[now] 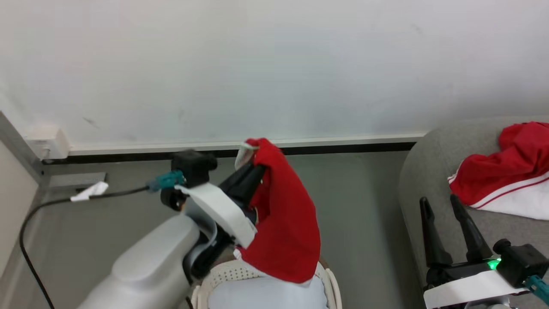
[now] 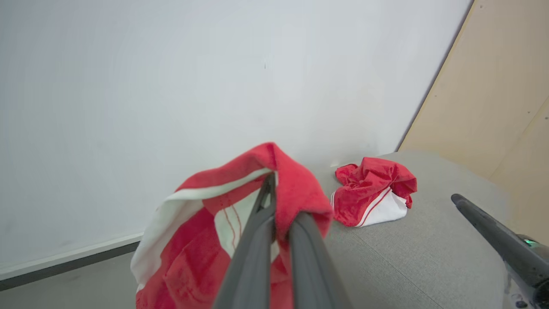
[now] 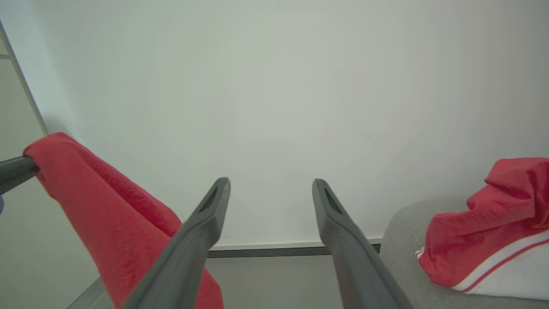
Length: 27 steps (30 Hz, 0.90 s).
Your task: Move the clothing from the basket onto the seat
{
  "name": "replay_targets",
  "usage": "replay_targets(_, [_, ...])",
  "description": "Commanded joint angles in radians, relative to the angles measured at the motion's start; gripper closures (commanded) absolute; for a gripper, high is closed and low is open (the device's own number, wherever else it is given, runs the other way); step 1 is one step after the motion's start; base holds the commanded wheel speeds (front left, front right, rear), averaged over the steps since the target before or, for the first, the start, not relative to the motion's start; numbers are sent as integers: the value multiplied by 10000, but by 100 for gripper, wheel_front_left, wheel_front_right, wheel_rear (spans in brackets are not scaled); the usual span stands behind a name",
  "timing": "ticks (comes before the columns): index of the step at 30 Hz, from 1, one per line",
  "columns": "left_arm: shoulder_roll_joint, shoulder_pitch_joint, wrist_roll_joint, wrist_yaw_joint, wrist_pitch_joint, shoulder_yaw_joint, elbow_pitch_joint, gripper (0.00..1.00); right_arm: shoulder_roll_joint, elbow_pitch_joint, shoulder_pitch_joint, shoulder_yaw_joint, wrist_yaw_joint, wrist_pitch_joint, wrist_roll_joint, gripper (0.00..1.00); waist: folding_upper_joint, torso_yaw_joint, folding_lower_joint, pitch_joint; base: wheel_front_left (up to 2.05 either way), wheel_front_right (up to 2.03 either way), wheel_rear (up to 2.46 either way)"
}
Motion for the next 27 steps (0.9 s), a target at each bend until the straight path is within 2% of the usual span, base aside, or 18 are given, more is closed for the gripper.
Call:
replay_targets(1, [131,-335,187,86,22,120,-88,100,-22,49,68,128,-22,1,157,0,0,139,3,-115,0,0,0])
replay_targets(10, [421,-1506,174,411,147,703,-440,100,216,154,-3,685,-22,3,243,0,0,324,3,-160,0,0,0])
replay_targets(22, [555,-1286,-7,588,166,817,-808,100,324,367,-93,1223,-22,3,311,0,0,450,3,-95,0,0,0])
replay_targets(27, [474,-1160,20,602,209,696,-744,100,261,554,-224,1807,-22,3,301,0,0,513,3,-122,0,0,0])
